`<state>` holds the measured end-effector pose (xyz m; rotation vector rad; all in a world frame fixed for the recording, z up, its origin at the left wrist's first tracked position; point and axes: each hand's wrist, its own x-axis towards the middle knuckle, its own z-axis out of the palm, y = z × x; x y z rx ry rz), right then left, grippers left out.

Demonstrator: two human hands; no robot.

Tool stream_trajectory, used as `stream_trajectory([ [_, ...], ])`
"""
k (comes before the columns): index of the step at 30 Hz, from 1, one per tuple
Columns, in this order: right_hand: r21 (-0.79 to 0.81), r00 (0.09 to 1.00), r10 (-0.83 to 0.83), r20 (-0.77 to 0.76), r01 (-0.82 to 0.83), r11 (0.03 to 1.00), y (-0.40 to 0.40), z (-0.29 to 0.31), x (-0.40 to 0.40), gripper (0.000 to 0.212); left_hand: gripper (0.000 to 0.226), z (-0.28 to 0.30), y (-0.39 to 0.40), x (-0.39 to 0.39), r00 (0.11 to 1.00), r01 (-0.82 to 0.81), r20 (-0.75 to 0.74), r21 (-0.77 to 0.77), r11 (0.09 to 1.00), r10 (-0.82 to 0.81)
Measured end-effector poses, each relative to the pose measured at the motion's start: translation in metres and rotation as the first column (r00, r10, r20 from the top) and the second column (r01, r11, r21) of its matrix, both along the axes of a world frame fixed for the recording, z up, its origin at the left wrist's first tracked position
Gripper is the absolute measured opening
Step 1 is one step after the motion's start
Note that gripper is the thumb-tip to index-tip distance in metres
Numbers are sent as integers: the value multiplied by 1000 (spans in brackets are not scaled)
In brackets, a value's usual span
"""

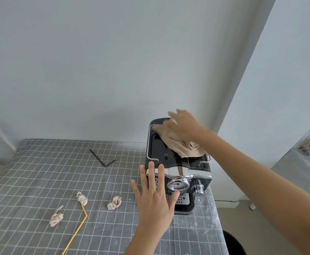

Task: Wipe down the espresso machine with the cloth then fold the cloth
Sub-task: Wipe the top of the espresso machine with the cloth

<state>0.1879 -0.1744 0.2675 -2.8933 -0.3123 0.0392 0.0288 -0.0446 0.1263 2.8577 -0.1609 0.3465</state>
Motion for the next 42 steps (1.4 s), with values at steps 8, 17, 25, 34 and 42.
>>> stream_trajectory([
  [8,51,998,-41,44,39,998,-1,-62,14,48,79,-1,-1,1,1000,-5,-4,6,1000,5],
  [17,217,985,154,79,-167,962,-11,-69,-21,26,86,-4,0,0,1000,1,-19,13,1000,-1],
  [25,396,963,269,-31,-235,888,-28,-56,-45,29,87,0,0,-2,999,-7,-33,19,1000,7],
  [34,865,907,-410,-98,281,415,-58,-5,-27,31,87,0,1,-2,1000,-5,-21,-4,1000,5],
  [42,-9,977,-201,-70,200,980,10,-61,-12,61,91,-4,0,-2,1000,-5,11,-13,1000,5],
])
